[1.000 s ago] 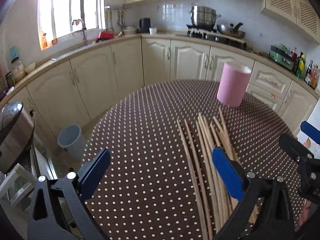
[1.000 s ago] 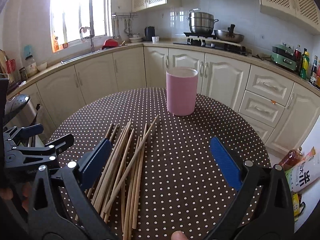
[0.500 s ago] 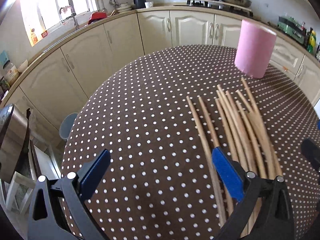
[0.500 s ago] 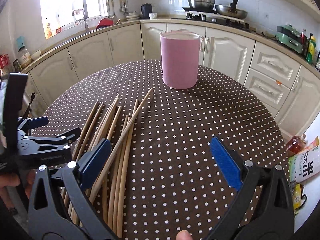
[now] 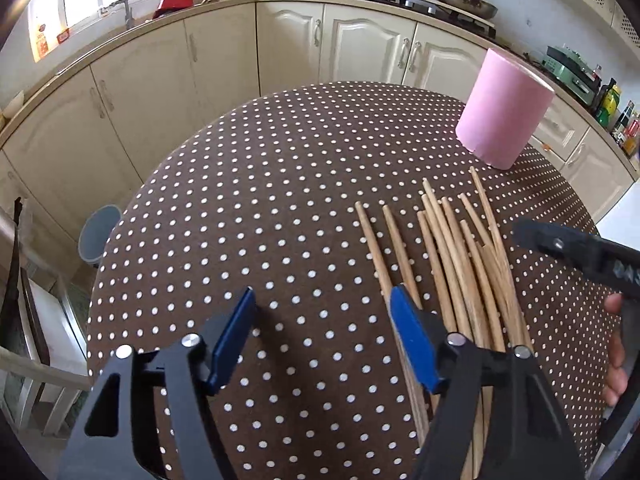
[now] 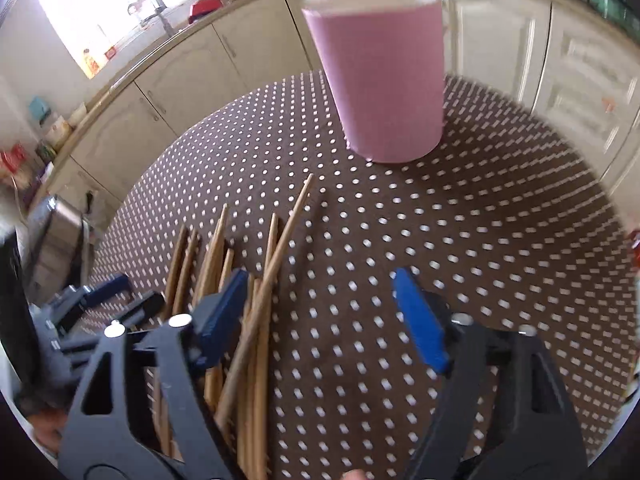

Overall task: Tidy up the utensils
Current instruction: 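Lower both grippers toward the pile of wooden chopsticks, then close the left gripper on one chopstick while the right gripper grasps another, then lift both held chopsticks upright and carry them over the pink cup, then open both grippers to drop the chopsticks into the pink cup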

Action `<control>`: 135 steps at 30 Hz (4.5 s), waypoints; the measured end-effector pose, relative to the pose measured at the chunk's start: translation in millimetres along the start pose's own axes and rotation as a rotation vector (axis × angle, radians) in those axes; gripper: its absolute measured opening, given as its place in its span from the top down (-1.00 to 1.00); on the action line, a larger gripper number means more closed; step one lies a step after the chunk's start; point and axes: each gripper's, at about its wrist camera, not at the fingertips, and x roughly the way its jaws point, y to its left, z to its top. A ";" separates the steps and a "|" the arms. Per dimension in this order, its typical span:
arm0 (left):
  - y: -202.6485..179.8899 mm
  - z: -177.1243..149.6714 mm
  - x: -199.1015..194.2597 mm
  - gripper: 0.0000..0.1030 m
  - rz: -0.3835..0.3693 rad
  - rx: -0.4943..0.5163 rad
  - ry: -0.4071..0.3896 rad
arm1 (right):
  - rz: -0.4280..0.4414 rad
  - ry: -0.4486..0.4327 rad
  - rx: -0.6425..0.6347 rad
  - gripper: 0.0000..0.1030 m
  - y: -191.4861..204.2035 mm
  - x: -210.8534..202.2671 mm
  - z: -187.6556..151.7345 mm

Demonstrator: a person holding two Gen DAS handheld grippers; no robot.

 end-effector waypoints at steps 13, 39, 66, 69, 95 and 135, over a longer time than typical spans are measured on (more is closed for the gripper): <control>-28.6 32.5 30.2 -0.26 0.053 0.088 0.043 | -0.103 0.104 -0.087 0.34 23.0 26.7 41.3; -24.1 68.4 -5.8 0.90 -0.106 -0.012 -0.064 | -0.052 0.004 -0.204 0.90 67.0 -30.9 33.9; -139.3 155.6 -218.5 0.90 -0.248 0.089 -0.639 | 0.065 -0.530 -0.222 0.90 33.7 -230.2 68.4; -154.8 172.2 -222.5 0.90 -0.249 0.084 -0.705 | 0.053 -0.586 -0.207 0.90 26.7 -245.6 79.6; -177.7 200.0 -138.3 0.90 -0.183 0.113 -0.682 | -0.036 -0.677 -0.175 0.90 6.0 -221.7 114.4; -116.7 152.2 -180.8 0.03 -0.112 0.078 -0.665 | -0.049 -0.651 -0.147 -0.22 23.7 -220.3 88.7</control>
